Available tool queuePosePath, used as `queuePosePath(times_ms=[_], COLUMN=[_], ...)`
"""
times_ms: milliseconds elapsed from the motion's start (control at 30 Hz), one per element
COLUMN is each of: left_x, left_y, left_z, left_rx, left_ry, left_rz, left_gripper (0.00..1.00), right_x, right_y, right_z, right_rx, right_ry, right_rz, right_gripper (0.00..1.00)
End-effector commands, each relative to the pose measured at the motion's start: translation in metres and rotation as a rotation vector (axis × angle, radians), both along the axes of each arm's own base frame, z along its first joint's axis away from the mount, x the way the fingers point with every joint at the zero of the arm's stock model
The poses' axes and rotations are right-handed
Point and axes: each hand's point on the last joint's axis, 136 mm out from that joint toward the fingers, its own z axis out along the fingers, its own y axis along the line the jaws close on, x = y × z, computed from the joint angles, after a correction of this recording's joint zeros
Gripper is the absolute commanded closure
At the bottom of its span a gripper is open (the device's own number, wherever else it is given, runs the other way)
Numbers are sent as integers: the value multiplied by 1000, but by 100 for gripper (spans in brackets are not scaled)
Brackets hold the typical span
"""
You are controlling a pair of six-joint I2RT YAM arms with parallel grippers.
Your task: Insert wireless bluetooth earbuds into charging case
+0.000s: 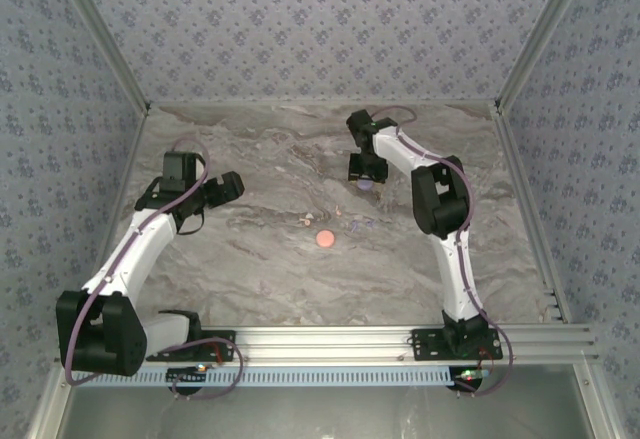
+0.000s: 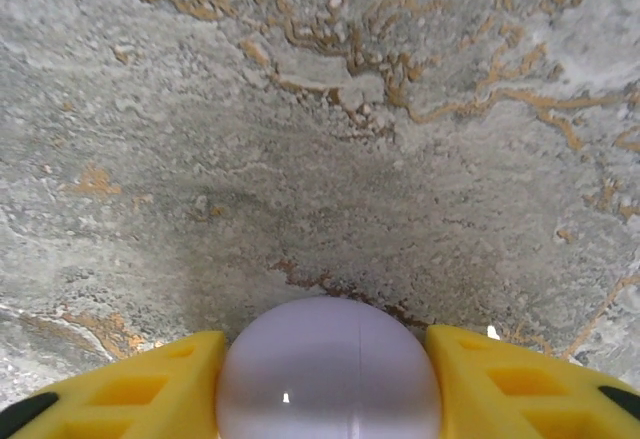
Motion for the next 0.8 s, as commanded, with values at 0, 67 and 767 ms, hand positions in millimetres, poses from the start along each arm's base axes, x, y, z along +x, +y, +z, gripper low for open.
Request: queuePosePath(times_ms=[0,67,767], left_x=[2,2,1], left_y=[-5,-5,-13], left_z=[7,7,1], left_rx=[-18,-18,-61], left_ry=[5,7,27], left_rz=[-6,-6,-29], left_gripper=[1,1,1], right_x=[-3,-1,-29], right_y=[0,5,94], right_z=[-8,-7,11], right_rx=[-8,8,110], right_ry=[37,31,-13], right_rz=[13,57,810], right_gripper=[54,54,57])
